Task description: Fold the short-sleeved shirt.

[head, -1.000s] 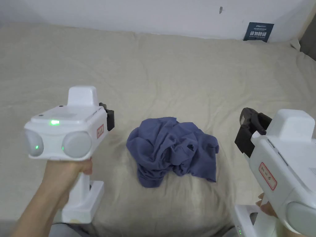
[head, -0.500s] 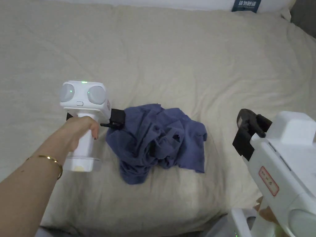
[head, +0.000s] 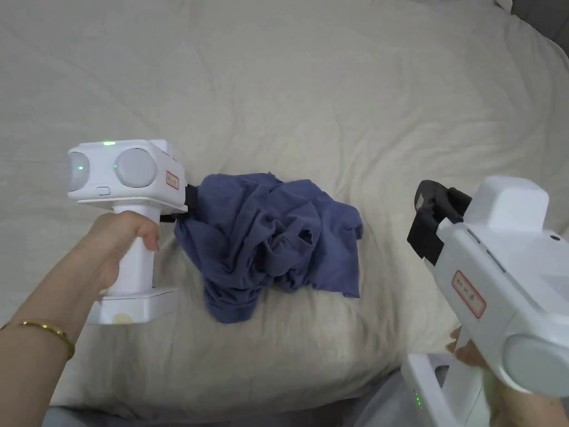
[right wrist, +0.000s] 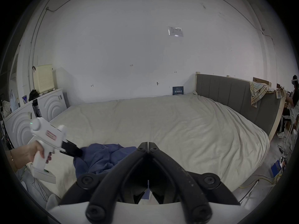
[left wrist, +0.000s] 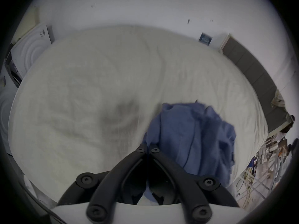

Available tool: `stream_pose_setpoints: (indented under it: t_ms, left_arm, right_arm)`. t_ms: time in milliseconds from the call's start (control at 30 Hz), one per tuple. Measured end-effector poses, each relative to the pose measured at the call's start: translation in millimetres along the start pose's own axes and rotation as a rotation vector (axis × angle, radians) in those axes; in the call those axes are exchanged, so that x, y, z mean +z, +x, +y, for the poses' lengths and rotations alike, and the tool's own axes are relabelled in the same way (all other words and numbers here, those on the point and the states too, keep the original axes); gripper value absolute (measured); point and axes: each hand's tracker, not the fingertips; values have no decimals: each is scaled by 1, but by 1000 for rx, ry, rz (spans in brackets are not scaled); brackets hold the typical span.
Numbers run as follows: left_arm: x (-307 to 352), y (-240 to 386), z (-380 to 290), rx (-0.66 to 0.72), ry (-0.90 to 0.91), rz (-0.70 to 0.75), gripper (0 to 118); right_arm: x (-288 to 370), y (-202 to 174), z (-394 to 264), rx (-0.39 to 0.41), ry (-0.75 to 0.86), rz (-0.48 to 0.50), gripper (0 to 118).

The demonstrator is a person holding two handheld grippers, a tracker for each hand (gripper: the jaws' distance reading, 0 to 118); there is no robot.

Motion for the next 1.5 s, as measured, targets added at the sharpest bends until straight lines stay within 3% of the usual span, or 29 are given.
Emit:
stream_pose_setpoints:
  t_ms: [67,133,200,233,467,633,700,767,867,900,933,1033,1233,1367,1500]
  left_arm:
    - [18,-5,-5,23,66,-3,1]
    - [44,4,-17,27,153,20,1]
    - [58,6,-29,31,162,25,1]
    - [55,-3,-22,49,149,20,1]
    - [54,-9,-37,60,136,50,1]
    - [45,-20,-38,89,123,42,1]
    - [41,-22,-37,90,112,51,1]
    - [36,-26,-37,97,109,51,1]
    - [33,-29,-35,137,114,85,1]
    - [33,-31,-34,150,116,91,1]
    - [34,-34,-31,166,119,88,1]
    - [46,-43,-18,228,132,66,1]
    - [119,-55,16,234,337,67,1]
    - [179,-68,42,248,461,37,1]
    - [236,-74,75,206,589,51,0]
  right_arm:
    - [-9,0,7,13,-25,1,5]
    - [-20,-1,14,23,-26,-21,48]
    - [-42,-1,24,56,-124,-13,108]
    - [-55,0,28,45,-145,4,118]
    - [-170,-7,31,88,-476,13,118]
    - [-236,-19,-8,128,-684,-30,118]
    - [-249,-19,-22,106,-747,-15,117]
    - [-255,-20,-31,48,-789,-56,99]
    - [-256,-16,-33,-36,-856,-38,11]
    - [-254,-13,-29,-83,-853,-26,7]
    - [-250,-9,-23,-112,-848,-7,6]
    - [-229,1,6,-87,-781,51,6]
    - [-148,29,99,-66,-559,178,6]
    - [-88,36,163,32,-414,186,6]
    - [-38,36,225,39,-285,211,6]
